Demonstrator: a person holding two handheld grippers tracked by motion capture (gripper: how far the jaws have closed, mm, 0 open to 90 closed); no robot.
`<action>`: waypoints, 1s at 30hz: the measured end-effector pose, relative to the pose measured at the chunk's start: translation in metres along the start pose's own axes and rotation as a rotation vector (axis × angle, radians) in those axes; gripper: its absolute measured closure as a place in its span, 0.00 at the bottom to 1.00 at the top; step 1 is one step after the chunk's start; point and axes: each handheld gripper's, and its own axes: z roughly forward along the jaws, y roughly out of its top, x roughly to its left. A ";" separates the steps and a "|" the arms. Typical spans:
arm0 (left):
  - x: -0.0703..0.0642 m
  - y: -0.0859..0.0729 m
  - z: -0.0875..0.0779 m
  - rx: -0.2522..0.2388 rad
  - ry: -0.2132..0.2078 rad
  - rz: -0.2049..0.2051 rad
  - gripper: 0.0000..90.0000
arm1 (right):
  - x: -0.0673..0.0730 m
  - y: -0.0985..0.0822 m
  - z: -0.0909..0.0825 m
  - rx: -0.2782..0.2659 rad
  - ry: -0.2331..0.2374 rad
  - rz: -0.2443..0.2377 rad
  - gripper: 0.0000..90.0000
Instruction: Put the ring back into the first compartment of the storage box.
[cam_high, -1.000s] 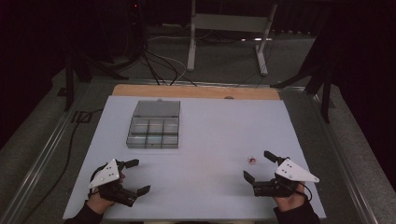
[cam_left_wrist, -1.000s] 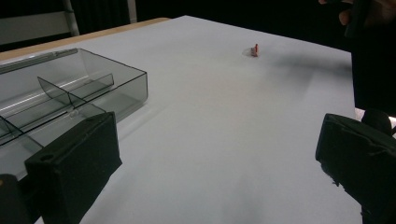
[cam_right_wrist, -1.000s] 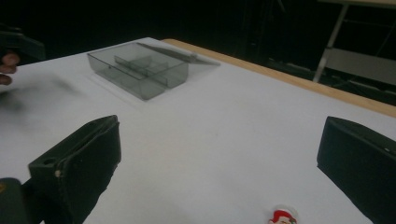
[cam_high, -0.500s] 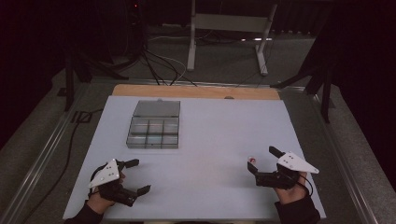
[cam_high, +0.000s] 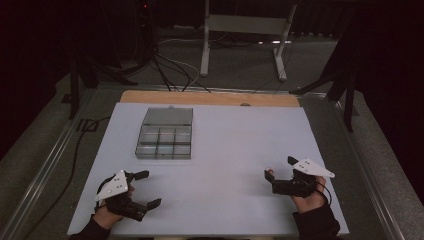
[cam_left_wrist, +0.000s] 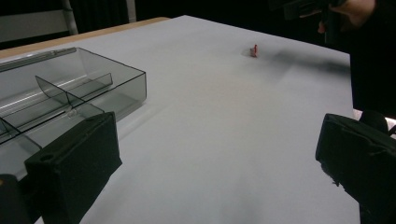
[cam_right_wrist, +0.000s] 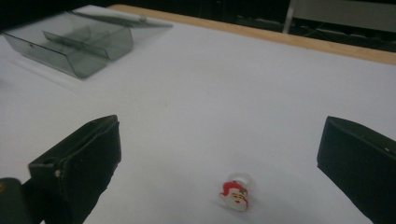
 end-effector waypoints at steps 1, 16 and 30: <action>0.000 0.000 0.000 0.000 0.000 0.000 0.01 | -0.002 -0.001 0.003 0.013 -0.010 0.010 0.00; 0.000 0.000 0.000 0.008 -0.003 0.000 0.01 | -0.006 -0.010 0.020 0.072 -0.050 0.056 0.00; 0.000 0.000 0.000 0.011 -0.006 0.000 0.00 | -0.008 -0.018 0.031 0.168 -0.056 0.072 0.00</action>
